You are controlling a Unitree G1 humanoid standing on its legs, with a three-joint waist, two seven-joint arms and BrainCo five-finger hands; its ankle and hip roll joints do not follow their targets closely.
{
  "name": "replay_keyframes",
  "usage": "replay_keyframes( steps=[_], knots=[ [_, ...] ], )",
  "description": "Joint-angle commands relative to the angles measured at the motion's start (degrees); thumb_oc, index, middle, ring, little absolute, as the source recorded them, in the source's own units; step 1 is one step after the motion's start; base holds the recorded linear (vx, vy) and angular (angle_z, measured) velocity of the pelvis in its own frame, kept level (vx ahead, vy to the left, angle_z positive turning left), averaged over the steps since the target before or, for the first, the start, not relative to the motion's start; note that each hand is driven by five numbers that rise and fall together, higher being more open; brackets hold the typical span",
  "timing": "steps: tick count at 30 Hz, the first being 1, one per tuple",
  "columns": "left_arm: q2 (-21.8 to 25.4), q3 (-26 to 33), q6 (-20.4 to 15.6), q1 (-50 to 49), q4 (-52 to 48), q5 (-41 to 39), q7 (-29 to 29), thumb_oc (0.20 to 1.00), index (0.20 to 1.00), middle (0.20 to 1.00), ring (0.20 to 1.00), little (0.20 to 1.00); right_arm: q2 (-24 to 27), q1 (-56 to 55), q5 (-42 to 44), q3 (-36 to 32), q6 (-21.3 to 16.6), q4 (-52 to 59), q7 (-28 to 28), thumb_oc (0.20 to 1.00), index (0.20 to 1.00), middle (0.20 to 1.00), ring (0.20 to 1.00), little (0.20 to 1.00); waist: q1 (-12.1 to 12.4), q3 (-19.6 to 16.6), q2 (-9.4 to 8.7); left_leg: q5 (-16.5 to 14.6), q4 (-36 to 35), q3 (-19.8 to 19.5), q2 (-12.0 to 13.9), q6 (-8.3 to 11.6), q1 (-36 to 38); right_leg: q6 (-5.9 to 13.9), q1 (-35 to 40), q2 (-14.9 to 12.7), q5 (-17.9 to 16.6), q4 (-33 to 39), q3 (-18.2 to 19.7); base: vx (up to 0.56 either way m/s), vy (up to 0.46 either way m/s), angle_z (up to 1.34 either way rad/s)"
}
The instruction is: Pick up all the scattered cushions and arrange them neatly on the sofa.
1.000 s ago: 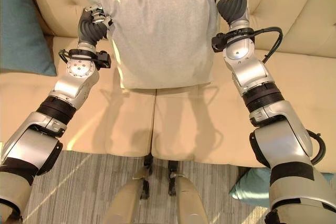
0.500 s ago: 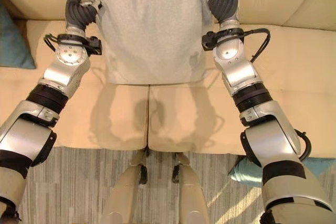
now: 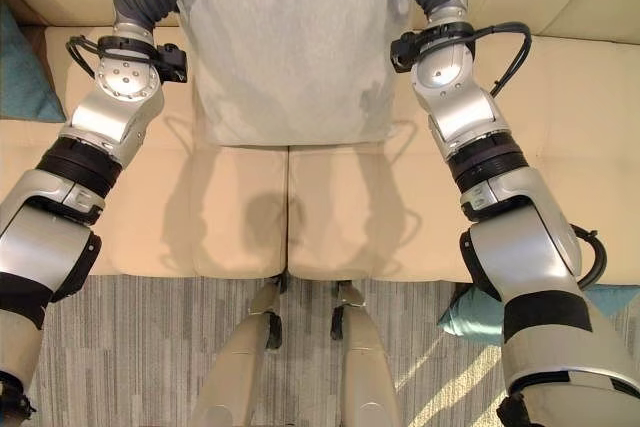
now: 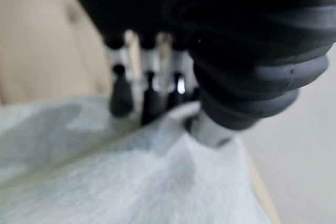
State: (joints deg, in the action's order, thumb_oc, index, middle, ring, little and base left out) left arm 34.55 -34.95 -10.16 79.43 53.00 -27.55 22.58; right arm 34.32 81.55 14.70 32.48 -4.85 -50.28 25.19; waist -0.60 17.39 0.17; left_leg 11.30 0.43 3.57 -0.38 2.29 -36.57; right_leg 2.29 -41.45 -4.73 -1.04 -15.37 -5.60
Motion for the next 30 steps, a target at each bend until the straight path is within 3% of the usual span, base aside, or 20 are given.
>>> replay_keyframes(
  steps=[1, 9, 16, 18, 19, 21, 22, 23, 26, 30],
  knots=[
    [-0.9, -0.1, -2.6, 7.9, 1.6, 1.9, -0.3, 1.000, 1.000, 1.000, 1.000, 1.000, -0.9, 6.1, 2.2, 2.4, -1.7, -1.1, -0.3, 1.000, 1.000, 1.000, 1.000, 1.000, -0.7, -4.1, -2.15, -8.9, 5.5, 2.1, -1.2, 1.27, 1.6, 8.43, 10.9, -4.7, -7.9, 16.5, 0.5, -0.01, -0.017, 0.06],
    [4.3, -0.7, -1.2, 8.5, 3.9, 1.9, -1.1, 1.000, 1.000, 1.000, 1.000, 1.000, 5.1, 7.0, 4.2, 3.3, 0.7, -5.2, -0.4, 1.000, 1.000, 1.000, 1.000, 1.000, -0.6, -4.9, -2.19, -9.2, 5.6, 2.0, -1.0, 1.56, 3.0, 8.59, 12.4, -4.6, -7.9, 16.9, 0.1, 0.00, -0.005, 0.03],
    [11.1, 3.6, -1.8, 1.7, -1.2, 2.2, -1.6, 1.000, 1.000, 1.000, 1.000, 1.000, 13.9, 0.0, 3.2, -0.2, 0.4, -1.3, -0.7, 1.000, 1.000, 1.000, 1.000, 1.000, -0.7, -6.2, -2.20, -9.7, 4.9, 2.1, -1.0, 1.60, 6.1, 8.47, 15.2, -4.4, -7.4, 17.3, -0.3, 0.01, -0.004, 0.00],
    [14.5, 9.1, -3.5, -7.2, -11.7, 2.2, -1.8, 1.000, 1.000, 1.000, 1.000, 1.000, 17.6, -8.9, 1.5, -5.6, -0.2, 6.2, -1.2, 1.000, 1.000, 1.000, 1.000, 1.000, -0.4, -6.7, -2.08, -10.2, 4.5, 2.1, -1.0, 1.49, 8.3, 8.30, 17.3, -4.5, -6.6, 17.3, -0.7, 0.05, -0.039, 0.01],
    [14.5, 9.4, -3.3, -7.9, -12.2, 2.4, -1.7, 1.000, 1.000, 1.000, 1.000, 1.000, 17.5, -9.7, 1.3, -6.0, 0.0, 6.7, -1.1, 1.000, 1.000, 1.000, 1.000, 1.000, -0.5, -6.9, -2.10, -10.2, 4.4, 2.1, -1.0, 1.50, 8.5, 8.30, 17.4, -4.5, -6.6, 17.3, -0.7, 0.07, -0.046, 0.06],
    [15.0, 19.3, -4.7, -22.7, -22.8, 2.2, -2.5, 1.000, 1.000, 1.000, 1.000, 1.000, 18.6, -23.5, -1.1, -16.3, -1.6, 15.2, -1.3, 1.000, 1.000, 1.000, 1.000, 1.000, -0.2, -7.8, -2.07, -10.9, 3.9, 2.2, -1.0, 1.36, 11.6, 8.04, 20.5, -4.5, -5.5, 17.3, -1.3, 0.07, -0.036, 0.06],
    [15.0, 19.5, -4.6, -23.2, -23.2, 2.3, -2.5, 1.000, 1.000, 1.000, 1.000, 1.000, 18.6, -24.1, -1.2, -16.6, -1.4, 15.6, -1.3, 1.000, 1.000, 1.000, 1.000, 1.000, -0.3, -8.0, -2.14, -10.5, 3.8, 2.2, -1.1, 1.32, 11.5, 8.03, 20.4, -4.6, -5.7, 17.4, -1.3, 0.10, -0.041, 0.06],
    [13.7, 26.2, -5.0, -34.2, -30.4, 3.7, -3.4, 1.000, 1.000, 1.000, 1.000, 1.000, 17.1, -34.9, -3.0, -24.2, -2.3, 21.6, -2.6, 1.000, 1.000, 1.000, 1.000, 1.000, -0.2, -8.9, -2.13, -10.8, 2.9, 2.1, -1.0, 1.24, 14.1, 7.81, 22.6, -4.5, -4.8, 17.5, -1.6, 0.11, -0.063, 0.07],
    [10.8, 34.0, -4.6, -49.7, -37.6, 8.2, -5.9, 1.000, 1.000, 1.000, 1.000, 1.000, 13.3, -49.1, -5.6, -32.8, -3.8, 29.3, -5.8, 1.000, 1.000, 1.000, 1.000, 1.000, 0.1, -10.2, -2.11, -11.0, 1.5, 1.9, -0.4, 1.22, 18.2, 7.66, 26.2, -4.6, -3.6, 17.6, -2.3, 0.13, -0.071, 0.05],
    [1.9, 40.1, -3.2, -66.8, -42.3, 11.4, -9.4, 1.000, 1.000, 1.000, 1.000, 1.000, 6.3, -64.2, -10.1, -38.9, -4.4, 36.0, -10.5, 1.000, 1.000, 1.000, 1.000, 1.000, 0.4, -11.6, -1.85, -11.2, 0.4, 1.5, 0.1, 1.15, 22.7, 7.19, 30.4, -4.3, -2.4, 17.7, -2.9, 0.07, -0.068, 0.08]
  ],
)
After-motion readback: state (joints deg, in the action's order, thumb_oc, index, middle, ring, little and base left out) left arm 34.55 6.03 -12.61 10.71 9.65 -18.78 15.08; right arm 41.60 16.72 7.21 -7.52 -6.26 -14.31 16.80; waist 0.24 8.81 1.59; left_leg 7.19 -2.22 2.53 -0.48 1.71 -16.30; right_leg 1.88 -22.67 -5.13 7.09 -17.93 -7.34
